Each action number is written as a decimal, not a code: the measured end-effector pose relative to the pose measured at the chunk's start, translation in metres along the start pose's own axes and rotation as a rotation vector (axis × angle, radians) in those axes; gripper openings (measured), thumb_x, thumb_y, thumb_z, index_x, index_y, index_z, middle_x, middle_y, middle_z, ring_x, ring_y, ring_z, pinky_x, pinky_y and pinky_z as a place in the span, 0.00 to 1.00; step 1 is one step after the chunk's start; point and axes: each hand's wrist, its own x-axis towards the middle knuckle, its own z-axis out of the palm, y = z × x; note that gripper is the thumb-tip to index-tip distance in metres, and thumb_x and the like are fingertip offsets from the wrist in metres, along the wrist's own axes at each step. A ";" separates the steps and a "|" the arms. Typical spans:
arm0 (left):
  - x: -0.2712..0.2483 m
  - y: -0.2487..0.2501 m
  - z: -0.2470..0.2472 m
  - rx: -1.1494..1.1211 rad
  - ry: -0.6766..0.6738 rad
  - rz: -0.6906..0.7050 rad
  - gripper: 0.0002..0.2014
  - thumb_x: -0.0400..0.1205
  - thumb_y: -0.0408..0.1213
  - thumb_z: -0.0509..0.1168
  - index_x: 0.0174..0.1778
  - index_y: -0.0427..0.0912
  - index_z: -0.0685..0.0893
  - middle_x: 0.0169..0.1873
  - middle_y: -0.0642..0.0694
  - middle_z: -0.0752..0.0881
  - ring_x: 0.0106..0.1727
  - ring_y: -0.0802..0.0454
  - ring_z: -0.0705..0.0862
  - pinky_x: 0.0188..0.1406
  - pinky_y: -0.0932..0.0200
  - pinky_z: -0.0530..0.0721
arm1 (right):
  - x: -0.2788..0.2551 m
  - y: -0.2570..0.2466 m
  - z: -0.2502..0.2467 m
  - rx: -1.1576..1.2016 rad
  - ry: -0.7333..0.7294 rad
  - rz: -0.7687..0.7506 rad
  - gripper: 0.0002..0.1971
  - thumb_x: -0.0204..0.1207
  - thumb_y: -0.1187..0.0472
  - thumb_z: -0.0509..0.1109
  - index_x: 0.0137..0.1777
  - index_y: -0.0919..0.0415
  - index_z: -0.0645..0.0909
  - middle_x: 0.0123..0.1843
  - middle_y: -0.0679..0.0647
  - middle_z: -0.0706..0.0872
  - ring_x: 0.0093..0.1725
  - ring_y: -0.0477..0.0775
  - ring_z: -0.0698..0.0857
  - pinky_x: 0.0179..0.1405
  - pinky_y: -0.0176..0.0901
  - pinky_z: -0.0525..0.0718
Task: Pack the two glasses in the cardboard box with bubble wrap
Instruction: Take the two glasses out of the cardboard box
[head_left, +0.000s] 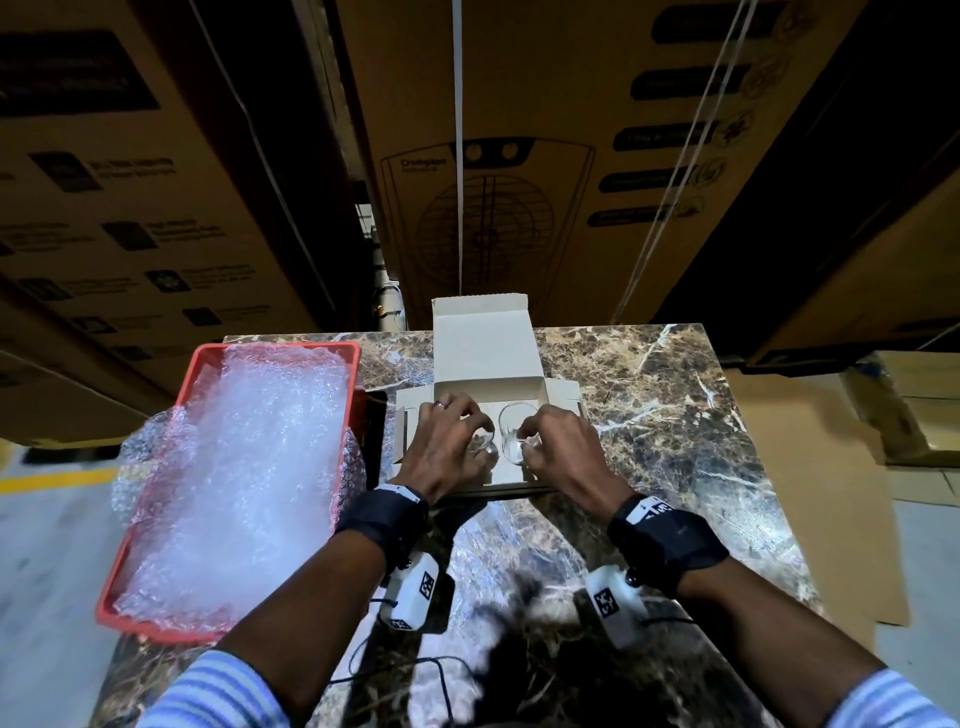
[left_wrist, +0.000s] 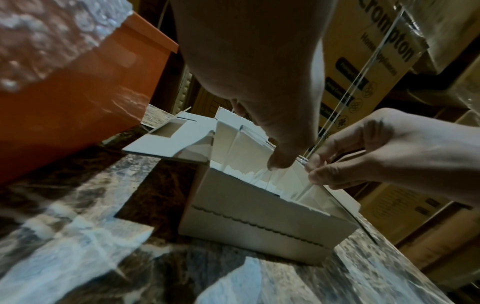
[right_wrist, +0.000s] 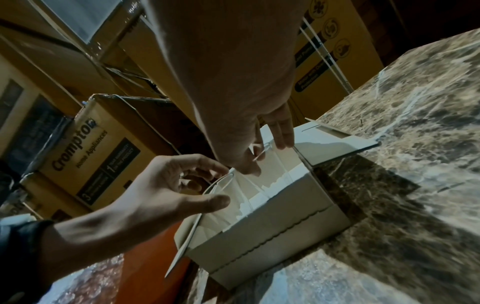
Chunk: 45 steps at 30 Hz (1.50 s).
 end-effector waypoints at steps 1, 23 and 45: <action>-0.001 0.001 -0.001 -0.026 -0.004 -0.011 0.19 0.73 0.44 0.79 0.59 0.48 0.87 0.55 0.47 0.81 0.57 0.42 0.80 0.52 0.46 0.78 | 0.000 0.000 -0.001 0.001 -0.001 0.002 0.09 0.77 0.58 0.77 0.56 0.56 0.89 0.59 0.54 0.89 0.49 0.56 0.89 0.52 0.56 0.88; -0.014 0.005 -0.018 -0.197 -0.017 -0.183 0.34 0.70 0.43 0.82 0.72 0.38 0.84 0.63 0.41 0.84 0.64 0.40 0.84 0.66 0.46 0.83 | 0.005 -0.010 -0.013 0.056 -0.118 -0.089 0.36 0.75 0.64 0.81 0.82 0.65 0.72 0.79 0.62 0.77 0.73 0.61 0.81 0.75 0.49 0.79; -0.123 0.046 -0.042 -0.149 -0.039 -0.356 0.39 0.71 0.51 0.82 0.77 0.44 0.80 0.67 0.43 0.83 0.68 0.45 0.81 0.68 0.48 0.85 | -0.082 -0.042 -0.022 0.129 -0.293 -0.152 0.35 0.75 0.65 0.80 0.82 0.62 0.72 0.77 0.59 0.81 0.67 0.57 0.86 0.64 0.38 0.85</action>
